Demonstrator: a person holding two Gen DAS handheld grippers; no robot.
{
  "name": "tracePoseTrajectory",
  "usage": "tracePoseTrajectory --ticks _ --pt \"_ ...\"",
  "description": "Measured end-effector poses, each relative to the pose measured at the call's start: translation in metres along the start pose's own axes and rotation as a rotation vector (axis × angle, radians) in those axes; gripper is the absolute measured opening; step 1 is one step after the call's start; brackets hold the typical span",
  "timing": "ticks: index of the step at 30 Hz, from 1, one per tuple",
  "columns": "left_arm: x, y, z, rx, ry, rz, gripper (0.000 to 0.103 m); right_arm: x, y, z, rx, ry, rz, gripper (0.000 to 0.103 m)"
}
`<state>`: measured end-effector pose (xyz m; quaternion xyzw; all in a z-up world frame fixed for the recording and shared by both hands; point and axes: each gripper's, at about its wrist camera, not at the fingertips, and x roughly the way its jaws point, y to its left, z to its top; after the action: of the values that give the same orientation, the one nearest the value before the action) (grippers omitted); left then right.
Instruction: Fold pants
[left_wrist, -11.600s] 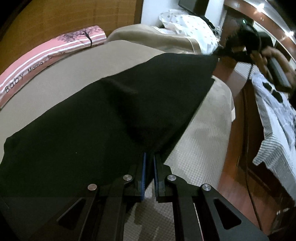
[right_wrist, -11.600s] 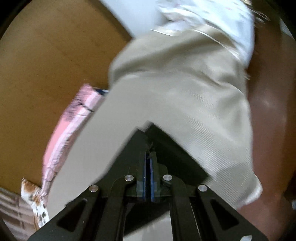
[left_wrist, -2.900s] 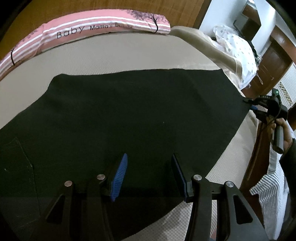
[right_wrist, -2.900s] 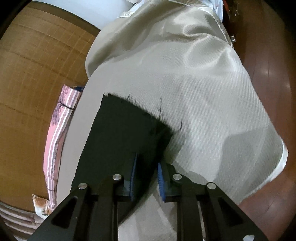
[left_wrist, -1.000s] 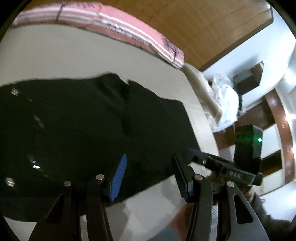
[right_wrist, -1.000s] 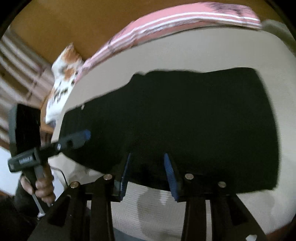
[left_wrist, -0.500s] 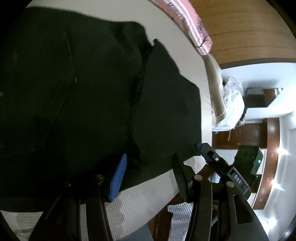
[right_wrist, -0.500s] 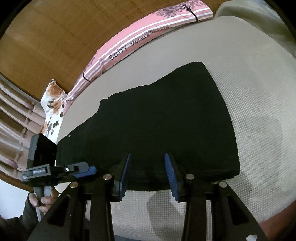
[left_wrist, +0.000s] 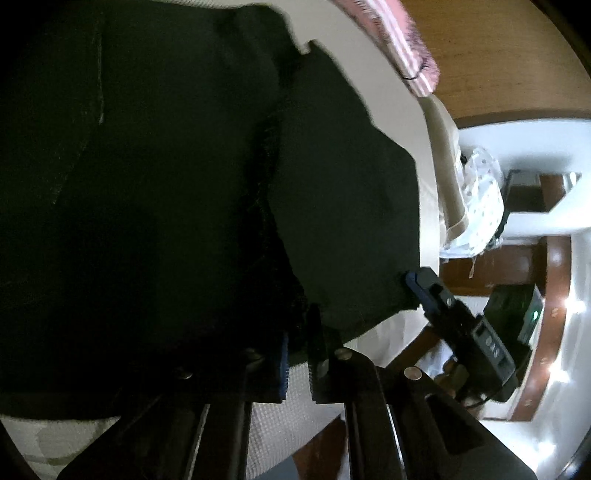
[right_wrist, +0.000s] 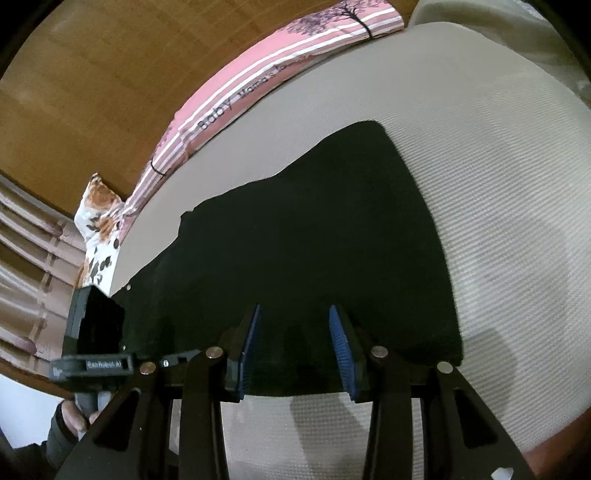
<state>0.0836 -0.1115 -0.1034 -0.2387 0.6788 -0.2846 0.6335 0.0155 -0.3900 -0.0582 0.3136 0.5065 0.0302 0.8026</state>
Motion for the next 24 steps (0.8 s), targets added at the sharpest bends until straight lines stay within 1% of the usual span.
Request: tracePoseTrajectory --ticks 2,4,5,8,9,11,14,16,18,19,20,22,23,24 --pt "-0.006 -0.004 -0.006 0.027 -0.026 0.005 0.007 -0.003 -0.002 0.0 -0.008 -0.004 -0.016 0.037" --pt "-0.007 -0.004 -0.011 0.044 -0.032 0.013 0.007 -0.003 -0.004 -0.004 -0.023 0.007 -0.068 0.037" --pt "-0.005 -0.002 -0.013 0.045 -0.029 0.023 0.007 -0.002 -0.006 -0.006 -0.032 0.014 -0.074 0.036" --pt "0.0 0.009 -0.011 0.001 -0.014 0.004 0.007 0.003 -0.01 -0.014 -0.043 0.037 -0.079 0.035" --pt "0.001 0.011 -0.01 -0.006 -0.012 0.002 0.007 0.004 -0.009 -0.015 -0.053 0.032 -0.083 0.035" --pt "0.003 0.009 -0.01 0.004 -0.007 0.012 0.007 0.005 -0.009 -0.015 -0.056 0.034 -0.092 0.035" --pt "0.003 0.006 -0.007 0.007 0.008 0.024 0.01 0.005 -0.004 -0.007 -0.068 0.054 -0.11 0.035" --pt "0.004 0.008 -0.006 -0.013 0.016 0.014 0.012 0.006 0.003 0.002 -0.096 0.041 -0.133 0.036" --pt "0.002 0.008 -0.005 -0.016 0.014 0.007 0.015 0.011 0.014 0.014 -0.148 0.017 -0.198 0.037" --pt "0.0 0.007 -0.006 -0.004 0.008 0.012 0.016 0.013 0.019 0.017 -0.165 0.01 -0.216 0.037" --pt "-0.003 0.004 -0.007 0.019 -0.005 0.031 0.019 0.018 0.024 0.022 -0.184 0.002 -0.235 0.037" --pt "-0.008 -0.002 -0.008 0.075 -0.032 0.074 0.021 0.031 0.03 0.034 -0.197 0.0 -0.272 0.037" --pt "-0.014 -0.006 -0.01 0.123 -0.064 0.102 0.021 0.036 0.032 0.039 -0.199 -0.002 -0.282 0.037" --pt "-0.019 -0.008 -0.011 0.15 -0.086 0.122 0.021 0.04 0.033 0.043 -0.2 -0.006 -0.288 0.037"
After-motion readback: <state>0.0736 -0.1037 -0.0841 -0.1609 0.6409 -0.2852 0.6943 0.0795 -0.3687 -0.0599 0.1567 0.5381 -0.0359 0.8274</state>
